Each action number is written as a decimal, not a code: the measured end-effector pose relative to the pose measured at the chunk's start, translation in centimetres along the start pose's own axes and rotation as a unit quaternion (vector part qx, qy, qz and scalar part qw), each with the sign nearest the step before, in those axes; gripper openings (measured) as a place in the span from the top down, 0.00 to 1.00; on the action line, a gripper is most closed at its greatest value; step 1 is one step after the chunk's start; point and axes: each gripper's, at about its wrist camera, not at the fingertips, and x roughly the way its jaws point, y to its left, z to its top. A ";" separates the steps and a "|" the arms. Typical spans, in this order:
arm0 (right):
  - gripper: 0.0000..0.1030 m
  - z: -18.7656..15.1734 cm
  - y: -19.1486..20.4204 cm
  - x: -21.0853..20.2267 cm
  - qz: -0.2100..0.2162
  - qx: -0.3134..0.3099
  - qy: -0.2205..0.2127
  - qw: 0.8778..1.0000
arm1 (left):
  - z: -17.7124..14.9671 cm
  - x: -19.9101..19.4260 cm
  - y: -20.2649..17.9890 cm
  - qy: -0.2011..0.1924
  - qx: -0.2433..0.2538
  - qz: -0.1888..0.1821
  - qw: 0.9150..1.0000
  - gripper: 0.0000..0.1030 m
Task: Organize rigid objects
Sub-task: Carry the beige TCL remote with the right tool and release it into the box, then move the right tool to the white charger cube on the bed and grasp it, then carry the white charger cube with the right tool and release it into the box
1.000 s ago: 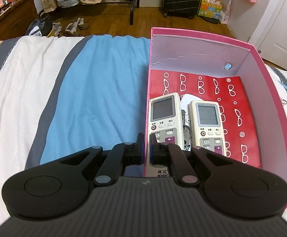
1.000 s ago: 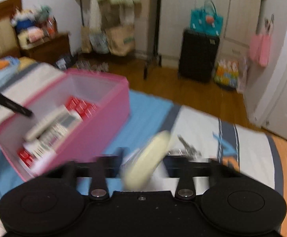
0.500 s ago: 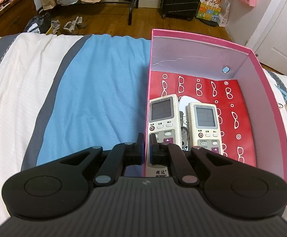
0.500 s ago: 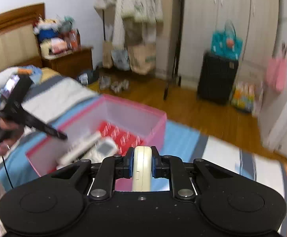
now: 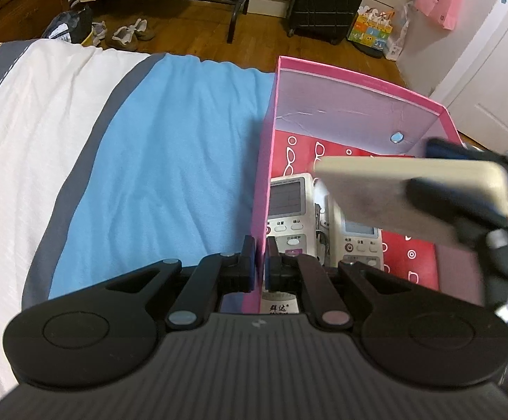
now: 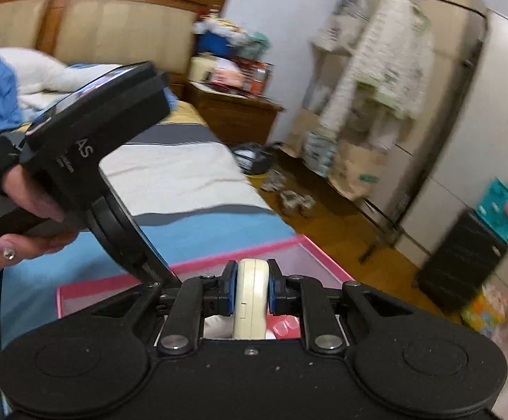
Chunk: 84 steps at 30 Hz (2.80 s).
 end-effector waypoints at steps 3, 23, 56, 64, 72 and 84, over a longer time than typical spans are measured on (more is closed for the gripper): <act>0.82 -0.3 0.5 1.3 0.043 -0.046 0.019 0.998 | 0.1 0.1 0.1 0.001 -0.001 -0.002 1.000 0.96; 0.35 -3.0 -3.6 -6.8 0.091 0.092 0.047 0.990 | 0.1 0.4 -0.3 0.002 0.002 0.005 1.000 0.96; 0.36 -20.2 -12.3 -0.9 -0.094 0.488 0.201 0.844 | 0.1 0.6 -1.0 0.008 0.016 0.025 1.000 0.96; 0.36 -19.1 -12.0 -2.0 -0.069 0.400 0.243 0.881 | 0.0 0.8 -0.9 0.007 0.017 0.024 1.000 0.96; 0.33 -19.0 -10.5 -2.3 -0.092 0.397 0.283 0.868 | 0.0 0.8 -0.9 0.007 0.017 0.024 1.000 0.96; 0.42 -19.6 -10.5 -2.9 -0.100 0.414 0.269 0.864 | 0.0 0.6 -0.9 0.006 0.018 0.025 1.000 0.96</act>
